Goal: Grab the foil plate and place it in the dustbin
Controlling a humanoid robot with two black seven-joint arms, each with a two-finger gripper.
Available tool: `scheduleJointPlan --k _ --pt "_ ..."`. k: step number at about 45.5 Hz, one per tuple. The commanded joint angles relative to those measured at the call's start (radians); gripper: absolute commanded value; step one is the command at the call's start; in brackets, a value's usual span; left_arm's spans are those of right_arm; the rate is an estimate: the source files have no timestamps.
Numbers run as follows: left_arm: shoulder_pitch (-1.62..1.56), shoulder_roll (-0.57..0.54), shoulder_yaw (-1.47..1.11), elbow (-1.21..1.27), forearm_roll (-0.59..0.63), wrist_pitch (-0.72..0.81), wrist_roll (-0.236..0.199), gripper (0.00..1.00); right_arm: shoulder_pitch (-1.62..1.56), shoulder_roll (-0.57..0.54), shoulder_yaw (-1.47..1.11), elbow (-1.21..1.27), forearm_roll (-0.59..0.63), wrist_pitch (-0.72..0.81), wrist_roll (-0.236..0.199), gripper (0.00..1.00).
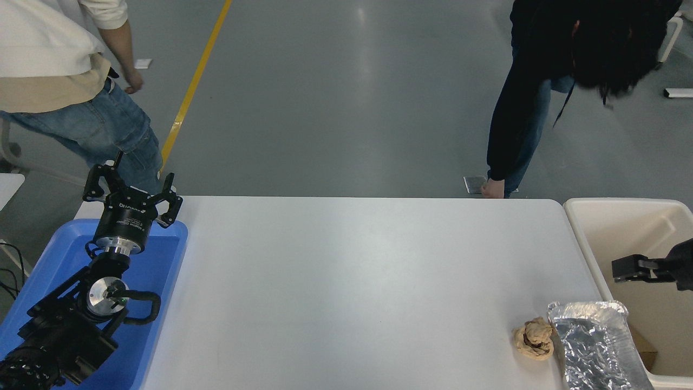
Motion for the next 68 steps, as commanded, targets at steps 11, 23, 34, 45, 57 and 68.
scheduleJointPlan --k 11,23,34,45,57,68 --pt "0.000 0.000 0.000 0.001 0.000 0.000 0.000 0.99 -0.265 -0.065 0.163 -0.021 -0.120 -0.098 -0.001 1.00" --pt "0.000 0.000 0.000 -0.001 0.000 0.000 0.000 0.99 -0.429 -0.063 0.255 -0.135 -0.119 -0.144 -0.001 1.00" --pt "0.000 0.000 0.000 -0.001 0.000 0.001 0.000 0.99 -0.505 -0.065 0.330 -0.139 -0.119 -0.150 0.000 1.00" --pt "0.000 0.000 0.000 -0.001 0.000 0.000 0.000 0.99 -0.546 -0.060 0.333 -0.159 -0.119 -0.209 0.005 0.99" --pt "0.000 0.000 0.000 0.001 0.000 0.001 0.000 0.99 -0.623 -0.049 0.395 -0.202 -0.117 -0.247 0.005 0.94" --pt "0.000 0.000 0.000 0.001 0.000 0.000 0.000 0.99 -0.669 -0.045 0.427 -0.205 -0.116 -0.255 0.005 0.54"
